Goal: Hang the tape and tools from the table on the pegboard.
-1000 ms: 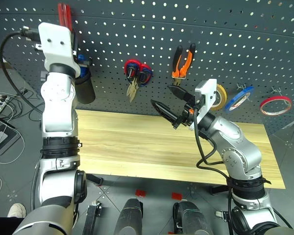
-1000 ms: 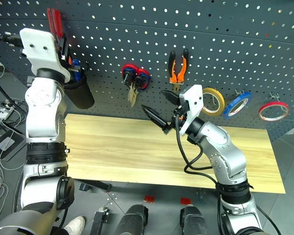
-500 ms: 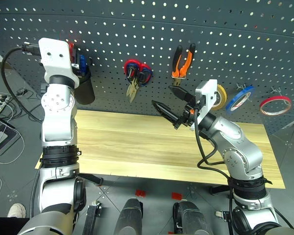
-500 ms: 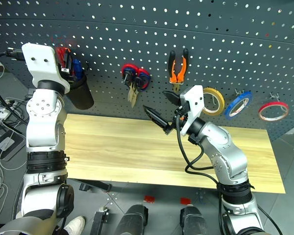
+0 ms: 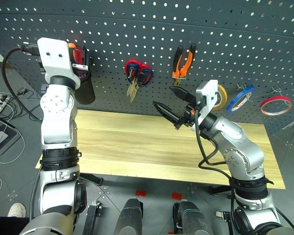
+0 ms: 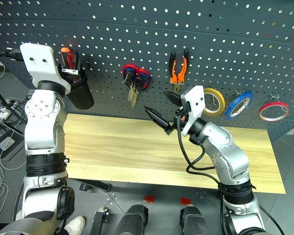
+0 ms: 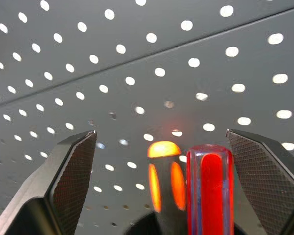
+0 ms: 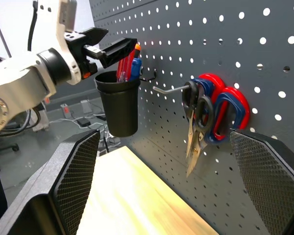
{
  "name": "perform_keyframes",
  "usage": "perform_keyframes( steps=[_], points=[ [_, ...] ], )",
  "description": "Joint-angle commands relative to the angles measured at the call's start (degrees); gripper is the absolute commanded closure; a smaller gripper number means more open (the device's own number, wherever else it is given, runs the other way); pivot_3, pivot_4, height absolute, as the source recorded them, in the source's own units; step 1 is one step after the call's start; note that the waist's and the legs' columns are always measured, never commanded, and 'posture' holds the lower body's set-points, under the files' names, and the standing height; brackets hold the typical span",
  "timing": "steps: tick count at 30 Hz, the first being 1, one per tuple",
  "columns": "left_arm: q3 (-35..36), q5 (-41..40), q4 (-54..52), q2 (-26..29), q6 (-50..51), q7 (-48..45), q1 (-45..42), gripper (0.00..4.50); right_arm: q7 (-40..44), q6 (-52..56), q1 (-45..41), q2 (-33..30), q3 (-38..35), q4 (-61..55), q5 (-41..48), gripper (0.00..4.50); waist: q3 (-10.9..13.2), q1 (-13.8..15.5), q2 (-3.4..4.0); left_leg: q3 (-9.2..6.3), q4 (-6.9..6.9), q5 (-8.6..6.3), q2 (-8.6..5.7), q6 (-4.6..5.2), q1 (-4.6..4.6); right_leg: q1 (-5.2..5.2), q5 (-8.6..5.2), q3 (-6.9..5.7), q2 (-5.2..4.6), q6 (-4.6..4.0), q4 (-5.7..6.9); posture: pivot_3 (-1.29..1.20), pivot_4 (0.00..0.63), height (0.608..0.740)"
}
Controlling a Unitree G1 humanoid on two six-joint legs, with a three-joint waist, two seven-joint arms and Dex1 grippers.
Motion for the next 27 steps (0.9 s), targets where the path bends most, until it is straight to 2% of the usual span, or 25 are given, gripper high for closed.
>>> perform_keyframes(
  steps=[1, 8, 15, 20, 23, 27],
  points=[
    [0.1, -1.9, -7.9, -0.1, 2.4, -1.7, 0.7, 0.04, 0.6, 0.2, 1.2, -1.6, -1.3, -4.1, 1.0, 0.00, 0.0, 0.0, 0.00, 0.00, -0.01, 0.00, 0.00, 0.00, 0.00, 0.00, 0.00, 0.00, 0.00, 0.00, -0.03, 0.17, 0.216, 0.740],
    [-4.1, -3.3, -21.6, -2.6, 8.7, -4.1, 7.0, 0.04, 0.1, 1.7, 5.1, -4.5, -3.4, -8.5, 2.7, 0.00, 0.0, 0.1, 0.00, -0.01, -0.01, 0.00, 0.03, 0.01, 0.01, 0.08, 0.00, 0.03, 0.01, 0.00, -0.11, 0.17, 0.203, 0.740],
    [-10.7, -4.0, -33.5, -7.6, 16.4, -4.6, 21.4, 0.04, -1.8, 3.9, 13.2, -7.8, -5.8, -14.8, 3.0, 0.00, 0.0, 0.1, 0.01, 0.02, -0.02, -0.04, 0.05, 0.06, 0.05, 0.16, 0.00, 0.11, 0.01, 0.00, -0.34, 0.14, 0.196, 0.740],
    [-13.4, -4.8, -32.9, -11.7, 22.1, -3.7, 28.1, 0.04, -6.8, 5.0, 18.6, -10.8, -4.7, -16.6, -3.3, 0.00, -0.1, 0.2, 0.04, 0.09, -0.02, -0.07, 0.03, 0.12, 0.20, 0.29, 0.00, 0.18, 0.00, 0.00, -0.37, 0.13, 0.189, 0.740],
    [-13.8, -5.6, -28.6, -13.7, 24.2, -4.3, 30.0, 0.04, -12.9, 5.3, 20.4, -9.9, -3.8, -15.0, -9.3, 0.00, -0.4, 0.2, 0.06, 0.13, -0.02, -0.07, 0.04, 0.13, 0.27, 0.32, 0.00, 0.20, 0.01, 0.00, -0.37, 0.12, 0.182, 0.740],
    [-13.8, -5.3, -22.0, -13.8, 22.0, -5.7, 30.8, 0.04, -18.2, 5.7, 23.8, -9.0, -3.4, -12.1, -15.1, 0.00, -1.1, 0.2, 0.23, 0.18, -0.09, -0.07, 0.03, 0.12, 0.32, 0.34, 0.00, 0.23, 0.01, 0.00, -0.40, 0.11, 0.169, 0.740]
  ],
)
